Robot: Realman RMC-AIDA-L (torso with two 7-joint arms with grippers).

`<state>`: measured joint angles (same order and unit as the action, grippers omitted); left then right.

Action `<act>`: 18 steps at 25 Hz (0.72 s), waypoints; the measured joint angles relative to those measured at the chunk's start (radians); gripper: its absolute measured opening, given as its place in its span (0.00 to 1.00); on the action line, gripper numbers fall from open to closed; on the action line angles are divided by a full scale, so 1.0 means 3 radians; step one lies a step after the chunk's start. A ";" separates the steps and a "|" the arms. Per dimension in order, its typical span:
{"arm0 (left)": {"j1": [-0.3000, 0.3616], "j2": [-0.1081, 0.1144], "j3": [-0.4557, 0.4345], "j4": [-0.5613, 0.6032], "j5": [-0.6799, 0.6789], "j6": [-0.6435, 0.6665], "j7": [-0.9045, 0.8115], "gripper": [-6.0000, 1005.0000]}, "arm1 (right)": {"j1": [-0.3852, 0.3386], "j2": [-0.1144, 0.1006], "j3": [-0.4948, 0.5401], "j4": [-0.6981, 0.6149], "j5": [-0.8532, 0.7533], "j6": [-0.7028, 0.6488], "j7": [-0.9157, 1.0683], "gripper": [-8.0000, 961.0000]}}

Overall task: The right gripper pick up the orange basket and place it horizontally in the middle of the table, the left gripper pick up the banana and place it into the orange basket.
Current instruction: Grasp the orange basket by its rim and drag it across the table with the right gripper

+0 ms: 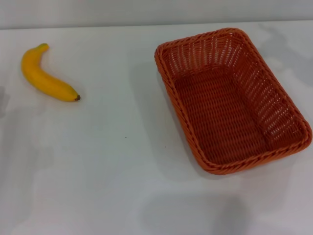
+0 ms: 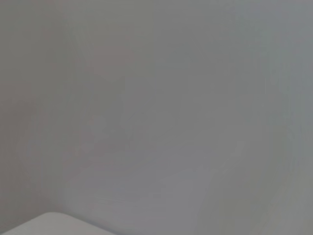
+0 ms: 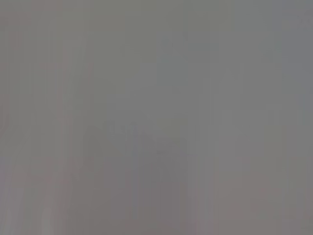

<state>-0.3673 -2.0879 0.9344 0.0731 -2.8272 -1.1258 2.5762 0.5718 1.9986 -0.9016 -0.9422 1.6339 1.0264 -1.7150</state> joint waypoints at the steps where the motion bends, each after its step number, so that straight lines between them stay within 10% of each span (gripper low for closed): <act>1: 0.0003 -0.0001 0.0000 -0.0001 0.0000 -0.0001 -0.0002 0.88 | 0.0033 -0.0008 -0.0003 -0.0044 -0.0079 0.0020 0.0083 0.86; 7: 0.0003 -0.0003 0.0002 -0.0003 0.0001 -0.0072 -0.0024 0.88 | 0.0372 -0.0274 -0.0015 0.0010 -0.0309 0.0484 0.0552 0.86; 18: -0.0078 0.0012 0.0020 0.0007 0.0026 -0.0146 -0.0051 0.88 | 0.1035 -0.0378 -0.0109 0.0099 -0.1322 0.0837 0.1210 0.86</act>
<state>-0.3907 -2.0842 0.9403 0.0753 -2.8196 -1.1696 2.5608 0.8823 1.8852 -0.9343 -0.9124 1.2372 1.2776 -1.3521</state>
